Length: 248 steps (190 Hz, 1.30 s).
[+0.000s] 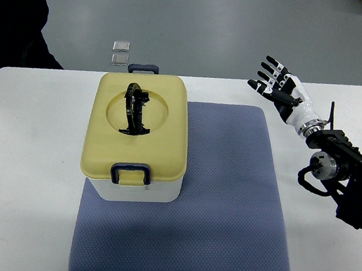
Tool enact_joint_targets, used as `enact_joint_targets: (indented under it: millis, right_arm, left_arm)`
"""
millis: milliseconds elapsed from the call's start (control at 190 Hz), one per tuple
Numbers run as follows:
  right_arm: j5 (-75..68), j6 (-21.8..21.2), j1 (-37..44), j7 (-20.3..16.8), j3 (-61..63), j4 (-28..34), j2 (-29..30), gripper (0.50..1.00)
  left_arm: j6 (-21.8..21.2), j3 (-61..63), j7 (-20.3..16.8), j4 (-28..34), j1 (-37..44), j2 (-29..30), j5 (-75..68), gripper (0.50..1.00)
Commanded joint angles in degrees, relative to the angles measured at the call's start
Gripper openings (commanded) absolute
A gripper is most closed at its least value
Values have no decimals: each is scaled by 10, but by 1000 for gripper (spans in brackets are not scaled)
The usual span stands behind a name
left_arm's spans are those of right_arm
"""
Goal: Open white storage box with right hand
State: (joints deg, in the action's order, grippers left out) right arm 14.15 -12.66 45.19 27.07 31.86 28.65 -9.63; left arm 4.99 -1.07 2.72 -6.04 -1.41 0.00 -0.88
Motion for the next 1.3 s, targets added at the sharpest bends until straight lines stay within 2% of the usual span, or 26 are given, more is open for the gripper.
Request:
enact_joint_targets:
  millis: [0, 562, 641, 751, 882, 1082, 1297]
  right_arm:
    - [0, 0, 1, 0, -3, 0, 0, 924]
    - [1, -3, 4, -6, -5, 0, -8, 924]
    - [1, -6, 6, -27, -5, 0, -8, 921]
    - [1, -6, 9, -80, -6, 0, -8, 921]
    - [1, -5, 15, -115, -19, 0, -11, 924]
    - [1, -7, 25, -142, -40, 0, -31, 923]
    - [3, -1, 37, -142, -50, 0, -40, 924]
  left_arm:
    - [-1, -2, 0, 0, 0, 0, 0, 1000]
    - [0, -3, 0, -2, 0, 0, 1, 1000]
    - [-1, -3, 0, -2, 0, 0, 1, 1000]
    - [0, -3, 0, -2, 0, 0, 1, 1000]
    - [0, -3, 0, -2, 0, 0, 1, 1000]
    - [0, -3, 0, -2, 0, 0, 0, 1000]
    - [0, -3, 0, -2, 0, 0, 0, 1000]
